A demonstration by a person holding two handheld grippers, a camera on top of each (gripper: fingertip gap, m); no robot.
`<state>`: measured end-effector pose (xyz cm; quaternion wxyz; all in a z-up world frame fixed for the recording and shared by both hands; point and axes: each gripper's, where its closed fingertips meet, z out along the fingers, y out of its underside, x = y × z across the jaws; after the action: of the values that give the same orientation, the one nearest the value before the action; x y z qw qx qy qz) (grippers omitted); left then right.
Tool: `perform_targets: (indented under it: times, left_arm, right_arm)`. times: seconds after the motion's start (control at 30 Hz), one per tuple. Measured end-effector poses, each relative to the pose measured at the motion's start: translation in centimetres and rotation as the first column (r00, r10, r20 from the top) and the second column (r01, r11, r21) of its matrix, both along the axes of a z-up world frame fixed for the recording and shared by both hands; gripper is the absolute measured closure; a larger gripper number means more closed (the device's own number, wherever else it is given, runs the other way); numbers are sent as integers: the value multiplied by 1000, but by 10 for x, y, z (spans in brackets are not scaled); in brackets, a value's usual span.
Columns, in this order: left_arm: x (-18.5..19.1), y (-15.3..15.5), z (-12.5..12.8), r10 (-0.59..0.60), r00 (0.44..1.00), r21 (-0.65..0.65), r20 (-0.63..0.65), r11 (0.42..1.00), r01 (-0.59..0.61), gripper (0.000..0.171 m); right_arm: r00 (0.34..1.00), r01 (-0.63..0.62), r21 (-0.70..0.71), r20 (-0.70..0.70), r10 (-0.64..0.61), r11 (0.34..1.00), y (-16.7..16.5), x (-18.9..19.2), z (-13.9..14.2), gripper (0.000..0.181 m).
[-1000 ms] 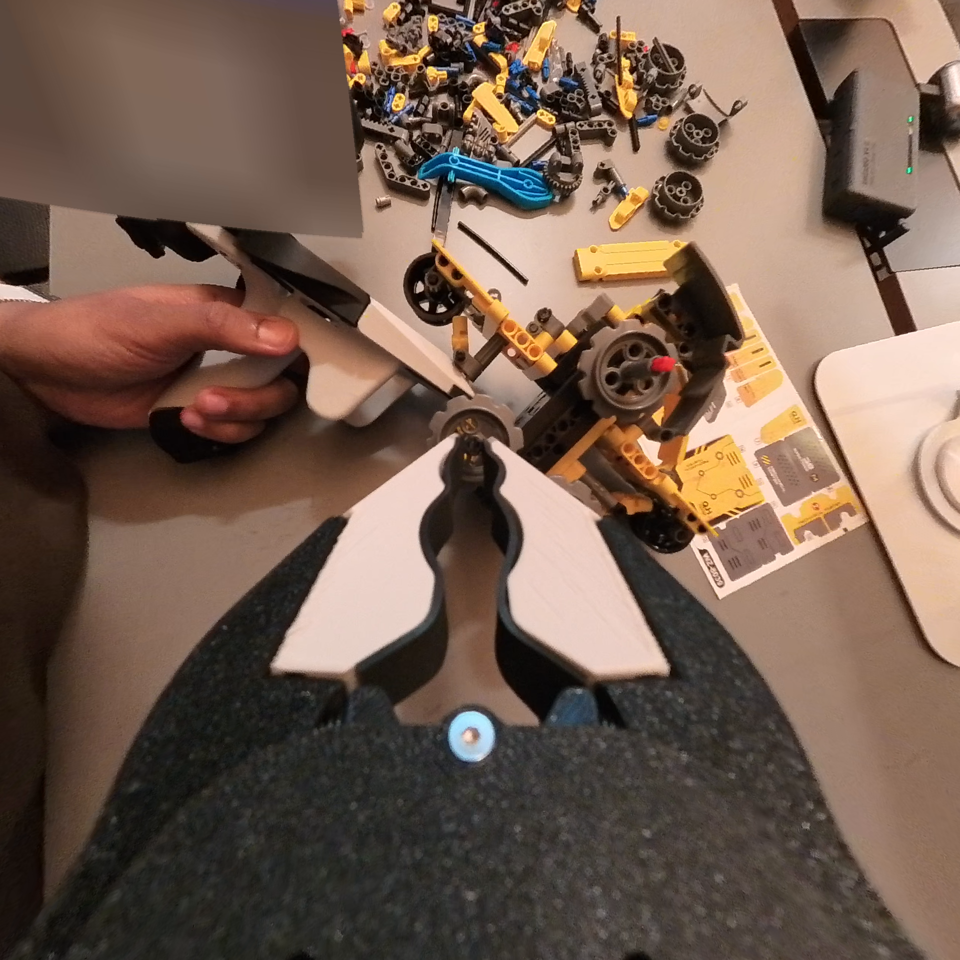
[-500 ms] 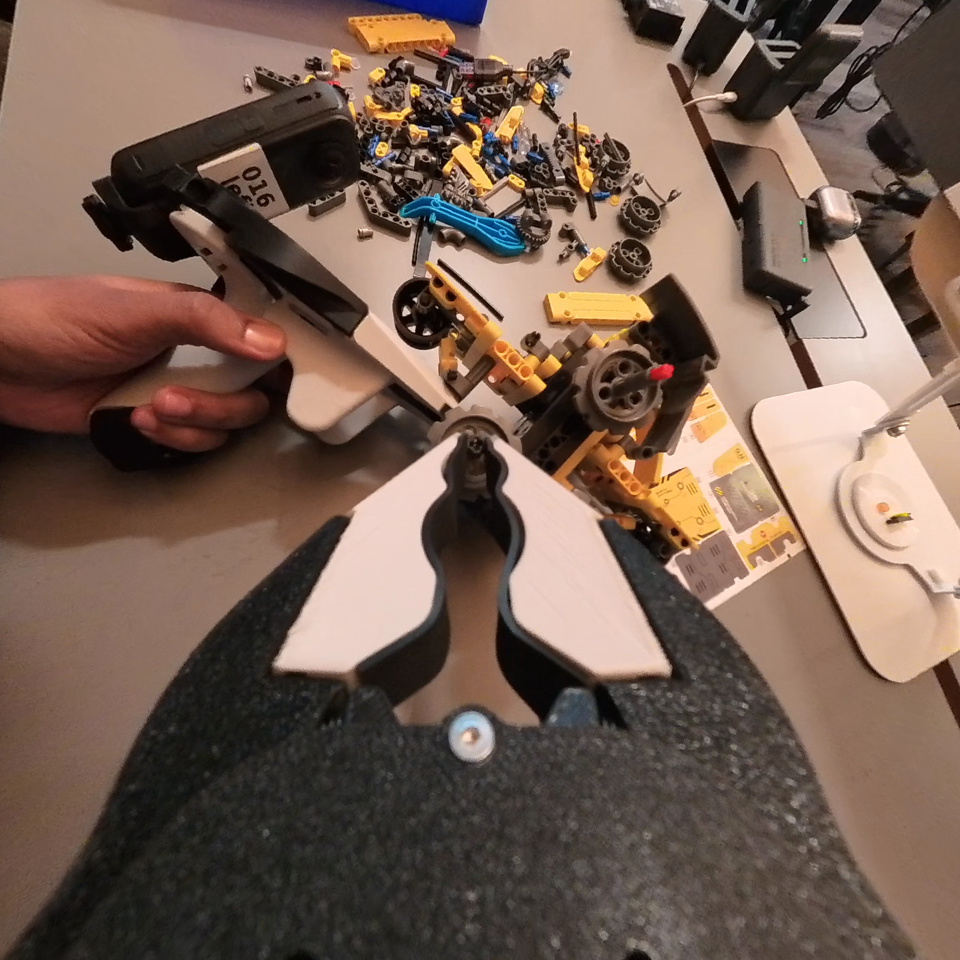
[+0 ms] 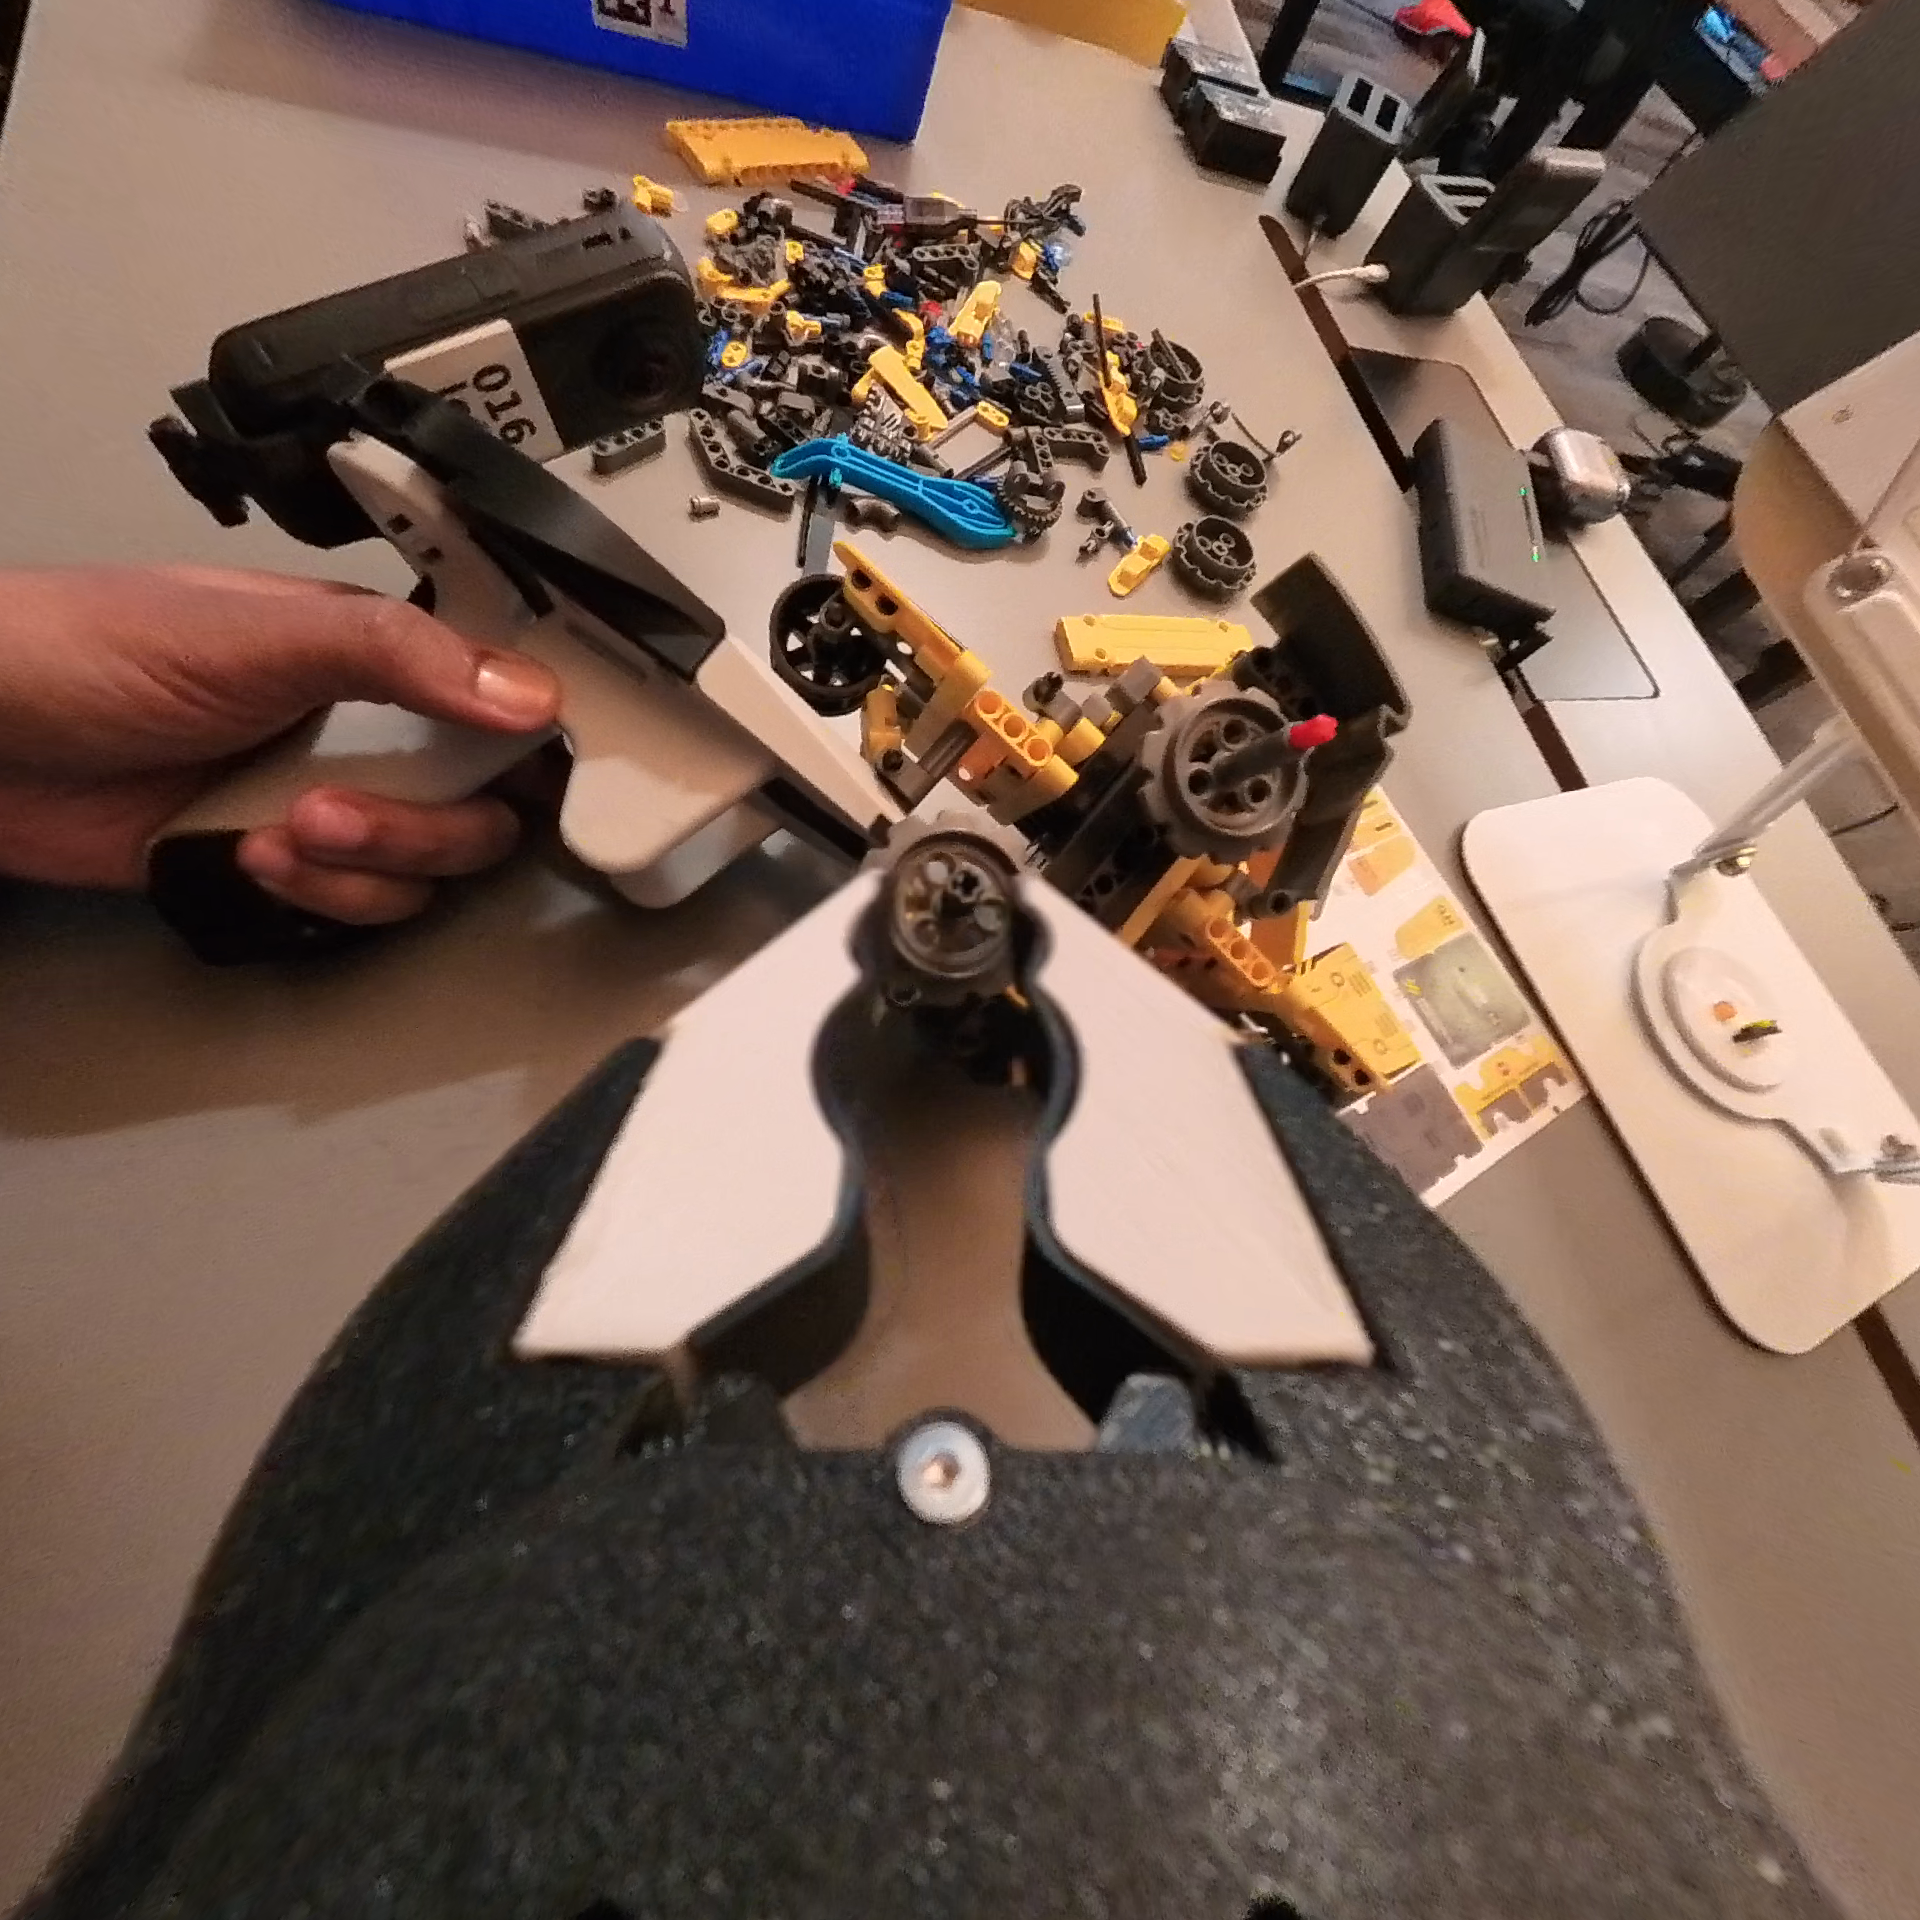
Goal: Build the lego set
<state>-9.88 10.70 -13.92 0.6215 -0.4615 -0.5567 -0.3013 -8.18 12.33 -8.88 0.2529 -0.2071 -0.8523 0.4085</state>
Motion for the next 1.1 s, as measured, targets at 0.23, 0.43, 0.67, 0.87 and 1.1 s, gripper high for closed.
perform_targets:
  times: [0.23,0.43,0.67,0.87,1.1]
  left_arm:
    - [4,-4,0,-8,1000,8,15,1000,8,146]
    - [12,-22,-3,-15,1000,-27,22,1000,16,147]
    - [32,-41,-7,-55,996,-53,74,997,59,128]
    - [54,-59,-7,-114,985,-33,132,992,119,114]
    - [71,-67,19,-148,989,-30,-24,989,148,111]
  right_arm:
    - [994,106,-230,53,-96,967,4,10,15,134]
    - [903,266,-638,428,45,723,-14,46,6,138]
    - [809,452,-708,582,86,543,-25,57,-25,135]
    - [792,510,-769,595,139,384,-30,48,-22,132]
    - [777,536,-789,600,191,300,-30,43,-20,128]
